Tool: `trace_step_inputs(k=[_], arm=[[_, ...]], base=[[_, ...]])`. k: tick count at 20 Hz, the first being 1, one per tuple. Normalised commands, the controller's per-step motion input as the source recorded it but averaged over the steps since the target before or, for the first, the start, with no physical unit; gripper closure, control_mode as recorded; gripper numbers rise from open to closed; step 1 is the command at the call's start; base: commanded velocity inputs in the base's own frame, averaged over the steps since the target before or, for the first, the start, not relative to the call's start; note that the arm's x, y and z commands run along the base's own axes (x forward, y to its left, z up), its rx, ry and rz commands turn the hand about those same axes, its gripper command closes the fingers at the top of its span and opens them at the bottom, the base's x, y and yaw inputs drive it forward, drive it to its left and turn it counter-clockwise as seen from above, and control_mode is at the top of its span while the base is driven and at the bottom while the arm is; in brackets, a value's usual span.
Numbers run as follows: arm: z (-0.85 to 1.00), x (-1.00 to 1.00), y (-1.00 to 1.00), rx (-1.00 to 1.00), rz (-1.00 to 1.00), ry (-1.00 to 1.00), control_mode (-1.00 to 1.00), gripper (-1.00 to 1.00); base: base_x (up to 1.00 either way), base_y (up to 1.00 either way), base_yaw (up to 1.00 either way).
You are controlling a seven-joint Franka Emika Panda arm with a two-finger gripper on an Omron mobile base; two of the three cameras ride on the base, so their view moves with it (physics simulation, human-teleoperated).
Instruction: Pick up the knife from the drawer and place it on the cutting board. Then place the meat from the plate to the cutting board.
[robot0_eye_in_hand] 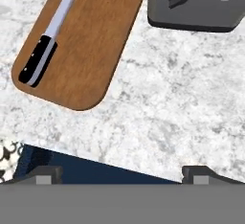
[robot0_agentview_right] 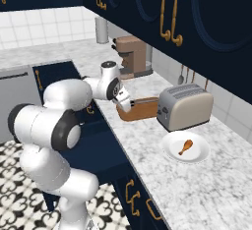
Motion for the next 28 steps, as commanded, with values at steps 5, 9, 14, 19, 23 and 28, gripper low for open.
trace_step_inputs(k=[5, 9, 14, 19, 23, 28], arm=[[0.61, -0.81, -0.35, 0.00, 0.32, 0.02, -1.00, -1.00], [-0.11, -0.63, -0.52, -0.03, 0.25, 0.02, -1.00, -1.00], [-0.41, -0.49, -0.37, -0.10, 0.10, 0.02, -1.00, -1.00], [-0.01, 0.02, -0.98, 0.00, -0.02, 0.04, -1.00, -1.00], [-0.28, 0.08, -0.84, -0.10, -0.03, 0.03, -1.00, -1.00], [-0.05, 0.02, -0.77, 0.00, -0.04, 0.00, -1.00, -1.00]], base=[[0.00, 0.00, 0.00], [0.00, 0.00, 0.00], [0.00, 0.00, 0.00], [0.00, 0.00, 0.00], [0.00, 0.00, 0.00], [0.00, 0.00, 0.00]])
